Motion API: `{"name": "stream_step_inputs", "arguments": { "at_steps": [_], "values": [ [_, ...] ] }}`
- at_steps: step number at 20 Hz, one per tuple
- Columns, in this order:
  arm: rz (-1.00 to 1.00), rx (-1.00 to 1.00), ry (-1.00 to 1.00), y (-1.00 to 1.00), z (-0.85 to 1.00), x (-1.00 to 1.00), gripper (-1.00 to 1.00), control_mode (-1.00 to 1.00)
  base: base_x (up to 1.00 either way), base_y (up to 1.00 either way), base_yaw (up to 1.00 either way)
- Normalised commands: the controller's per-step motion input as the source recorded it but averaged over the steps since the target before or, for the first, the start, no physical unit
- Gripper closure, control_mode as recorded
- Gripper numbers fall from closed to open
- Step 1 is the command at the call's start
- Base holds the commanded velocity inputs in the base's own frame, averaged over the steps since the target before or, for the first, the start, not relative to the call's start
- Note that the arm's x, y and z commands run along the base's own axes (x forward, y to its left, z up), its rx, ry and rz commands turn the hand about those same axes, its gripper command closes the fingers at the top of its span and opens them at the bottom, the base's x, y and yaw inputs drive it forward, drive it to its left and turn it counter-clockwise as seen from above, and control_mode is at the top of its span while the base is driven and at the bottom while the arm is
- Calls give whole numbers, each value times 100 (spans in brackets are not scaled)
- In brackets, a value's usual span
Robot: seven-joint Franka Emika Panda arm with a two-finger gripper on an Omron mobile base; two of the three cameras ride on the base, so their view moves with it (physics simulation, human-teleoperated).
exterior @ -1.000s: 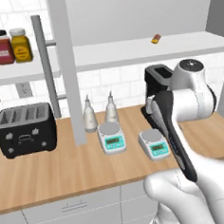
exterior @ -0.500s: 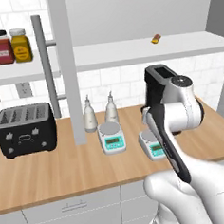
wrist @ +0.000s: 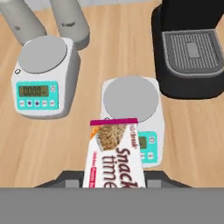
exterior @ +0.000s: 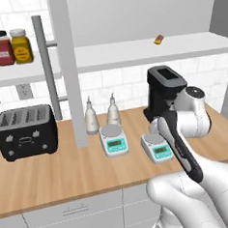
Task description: Pick the bar and place it on the digital scale for weighing, and close the cabinet.
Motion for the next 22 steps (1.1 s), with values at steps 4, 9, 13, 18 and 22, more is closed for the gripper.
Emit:
{"name": "stream_step_inputs", "arguments": {
  "at_steps": [4,9,13,18,22],
  "values": [
    [34,0,-17,-9,-51,24,100,-100,0,0,0],
    [34,1,-8,-6,-39,32,100,-100,0,0,0],
    [31,4,-4,-18,-24,40,100,-100,0,0,0],
    [25,2,-9,-10,-17,35,100,-100,0,0,0],
    [14,2,-1,-2,-7,46,100,-100,0,0,0]
  ]
}}
